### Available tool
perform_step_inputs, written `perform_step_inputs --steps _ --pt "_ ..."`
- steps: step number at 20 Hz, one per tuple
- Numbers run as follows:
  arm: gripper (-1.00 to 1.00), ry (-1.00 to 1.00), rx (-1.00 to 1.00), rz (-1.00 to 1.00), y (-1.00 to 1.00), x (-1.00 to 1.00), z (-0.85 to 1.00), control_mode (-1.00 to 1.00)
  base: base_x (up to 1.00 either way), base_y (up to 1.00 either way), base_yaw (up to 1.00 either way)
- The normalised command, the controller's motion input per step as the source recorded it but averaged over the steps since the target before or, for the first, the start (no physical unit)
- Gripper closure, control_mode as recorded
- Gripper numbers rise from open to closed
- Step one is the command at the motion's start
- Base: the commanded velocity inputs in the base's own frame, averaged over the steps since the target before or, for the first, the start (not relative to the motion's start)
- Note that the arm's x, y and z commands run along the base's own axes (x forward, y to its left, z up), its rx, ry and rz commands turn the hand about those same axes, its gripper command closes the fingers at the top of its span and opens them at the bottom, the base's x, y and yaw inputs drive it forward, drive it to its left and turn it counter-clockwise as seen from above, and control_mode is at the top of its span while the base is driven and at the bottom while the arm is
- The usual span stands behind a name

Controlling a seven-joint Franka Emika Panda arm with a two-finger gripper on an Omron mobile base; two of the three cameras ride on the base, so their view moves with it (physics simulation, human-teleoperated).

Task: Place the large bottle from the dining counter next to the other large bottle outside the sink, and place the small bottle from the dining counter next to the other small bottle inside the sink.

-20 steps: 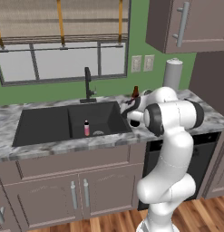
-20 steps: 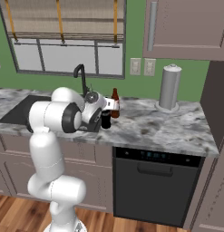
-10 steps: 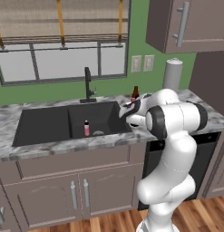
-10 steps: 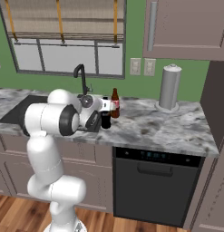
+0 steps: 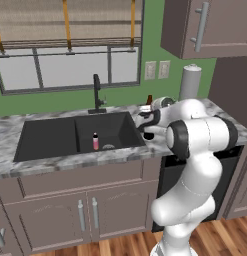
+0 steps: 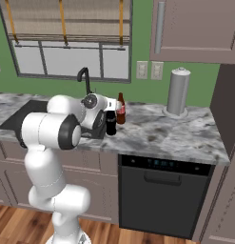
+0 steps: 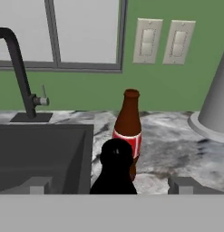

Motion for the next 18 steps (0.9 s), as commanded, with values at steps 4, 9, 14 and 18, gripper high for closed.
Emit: perform_step_inputs --steps 4,9,14,18 --pt "-1.00 0.02 -0.01 0.00 0.00 0.00 0.26 -1.00 0.00 0.00 0.00" --pt "-1.00 0.04 -0.13 0.00 0.14 -0.10 0.05 -1.00 0.00 0.00 0.00" --pt "-1.00 0.03 -0.17 0.00 0.21 -0.36 0.00 -1.00 0.00 0.00 0.00" --pt "-1.00 0.03 -0.08 0.00 0.13 -0.31 0.03 -1.00 0.00 0.00 0.00"
